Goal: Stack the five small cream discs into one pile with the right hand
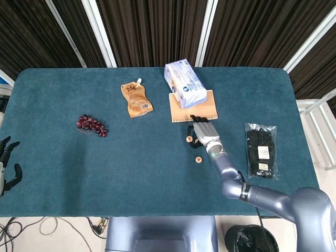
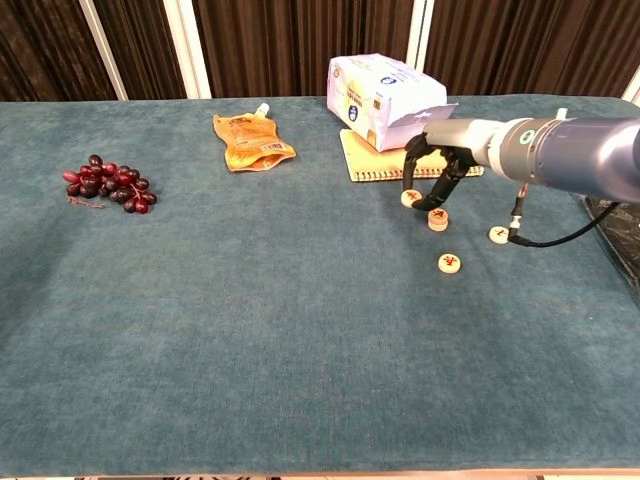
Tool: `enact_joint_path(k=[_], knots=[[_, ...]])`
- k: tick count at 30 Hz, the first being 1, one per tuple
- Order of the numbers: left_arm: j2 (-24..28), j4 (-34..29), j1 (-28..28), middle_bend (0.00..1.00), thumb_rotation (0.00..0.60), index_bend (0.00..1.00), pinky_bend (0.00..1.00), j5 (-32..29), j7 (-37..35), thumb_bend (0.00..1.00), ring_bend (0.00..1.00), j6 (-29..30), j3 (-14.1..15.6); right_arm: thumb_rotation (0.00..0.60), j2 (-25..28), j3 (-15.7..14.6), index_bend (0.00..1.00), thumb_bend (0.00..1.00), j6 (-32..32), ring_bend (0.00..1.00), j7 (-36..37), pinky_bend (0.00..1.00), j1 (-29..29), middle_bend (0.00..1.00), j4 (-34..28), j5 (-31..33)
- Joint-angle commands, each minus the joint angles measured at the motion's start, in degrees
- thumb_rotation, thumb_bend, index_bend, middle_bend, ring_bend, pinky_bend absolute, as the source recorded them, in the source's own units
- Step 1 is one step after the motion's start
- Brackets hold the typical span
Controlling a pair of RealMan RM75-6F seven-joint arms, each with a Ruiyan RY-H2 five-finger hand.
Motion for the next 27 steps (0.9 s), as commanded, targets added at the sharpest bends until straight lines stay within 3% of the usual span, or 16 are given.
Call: enact_joint_path(k=[1,13,27], knots=[[-0.01,0.00,0.00,0.00,0.600,0.16,0.00,0.02,0.03,0.62,0.00,0.01,0.02,0.600,0.68,-0.33,0.52,0.41,-0.10,0.00,-0.49,0.00,0.17,0.00,-0.44,0.81],[-0.02,-0.13,-0.01,0.00,0.600,0.16,0.00,0.20,0.17,0.62,0.00,0.04,0.09,0.600,1.99,-1.74,0.52,0.41,-0.70,0.00,-0.85,0.00,0.43,0.00,-1.00,3.35],[-0.05,-0.16,-0.04,0.00,0.600,0.16,0.00,0.06,0.21,0.62,0.00,-0.05,0.06,0.600,0.64,-2.52,0.52,0.41,-0.42,0.00,0.75,0.00,-0.23,0.00,1.30,1.28]])
